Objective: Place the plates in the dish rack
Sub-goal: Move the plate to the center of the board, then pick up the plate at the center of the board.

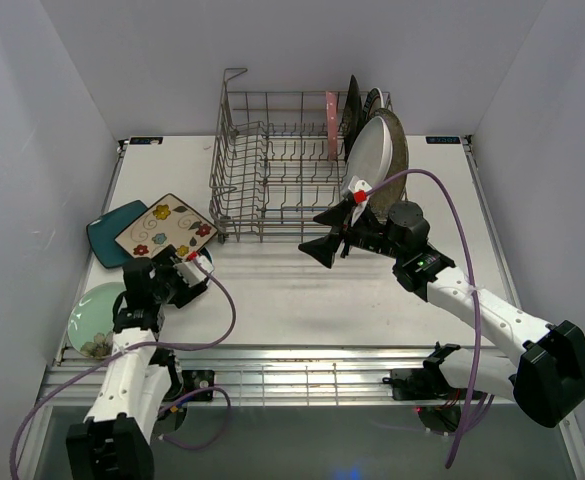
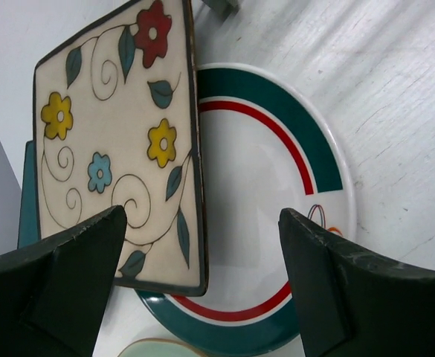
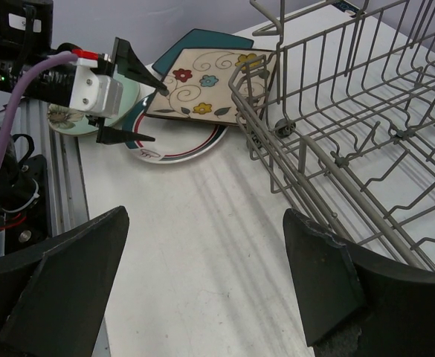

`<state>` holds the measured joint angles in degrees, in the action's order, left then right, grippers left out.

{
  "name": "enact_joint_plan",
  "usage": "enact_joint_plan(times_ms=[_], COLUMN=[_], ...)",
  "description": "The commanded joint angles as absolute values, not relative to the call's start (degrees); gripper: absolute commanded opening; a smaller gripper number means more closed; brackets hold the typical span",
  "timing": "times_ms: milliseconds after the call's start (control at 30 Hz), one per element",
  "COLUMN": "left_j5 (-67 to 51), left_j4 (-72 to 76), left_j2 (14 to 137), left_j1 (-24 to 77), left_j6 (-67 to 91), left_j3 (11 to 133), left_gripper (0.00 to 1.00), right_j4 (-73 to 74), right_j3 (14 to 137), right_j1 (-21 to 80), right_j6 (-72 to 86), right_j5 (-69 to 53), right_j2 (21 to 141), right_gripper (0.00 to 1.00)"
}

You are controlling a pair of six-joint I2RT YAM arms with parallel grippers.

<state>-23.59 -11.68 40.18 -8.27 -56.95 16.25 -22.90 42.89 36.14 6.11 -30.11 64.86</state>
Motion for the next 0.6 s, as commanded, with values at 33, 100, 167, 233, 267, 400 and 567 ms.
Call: enact_joint_plan(times_ms=[33,100,167,233,267,400,567], left_j5=[-10.0,-4.7,-3.1,0.3,2.4,7.0,8.3], left_j4=[-7.0,-5.0,-3.1,-0.7,0.7,7.1,7.7], left_j2=[42.5,42.5,42.7,44.5,45.3,47.7,49.7], left_j1=[2.2,4.8,6.0,6.5,6.8,7.6,7.7], left_j6=[-53.5,-51.5,-50.9,-51.0,-51.4,-52.6,-52.5], left_j3=[16.8,15.8,16.0,15.7,15.3,12.7,12.5], left_gripper=[0.93,0.93,0.93,0.93,0.93,0.92,0.92], right_j4=[-25.8,-25.8,-25.8,-25.8,-25.8,-25.8,-25.8], right_j3=[43.7,43.6,43.2,42.9,42.6,42.4,42.5], right_j1=[36.3,36.4,36.3,36.4,36.3,36.3,36.3], right_j6=[7.2,7.2,7.2,7.1,7.0,6.9,6.9], right_j5=[-31.3,-31.3,-31.3,-31.2,-31.1,-30.9,-30.9], right_j2=[63.5,63.1,62.8,62.0,61.5,61.0,61.4], right_gripper=[0.90,0.90,0.90,0.90,0.90,0.90,0.90])
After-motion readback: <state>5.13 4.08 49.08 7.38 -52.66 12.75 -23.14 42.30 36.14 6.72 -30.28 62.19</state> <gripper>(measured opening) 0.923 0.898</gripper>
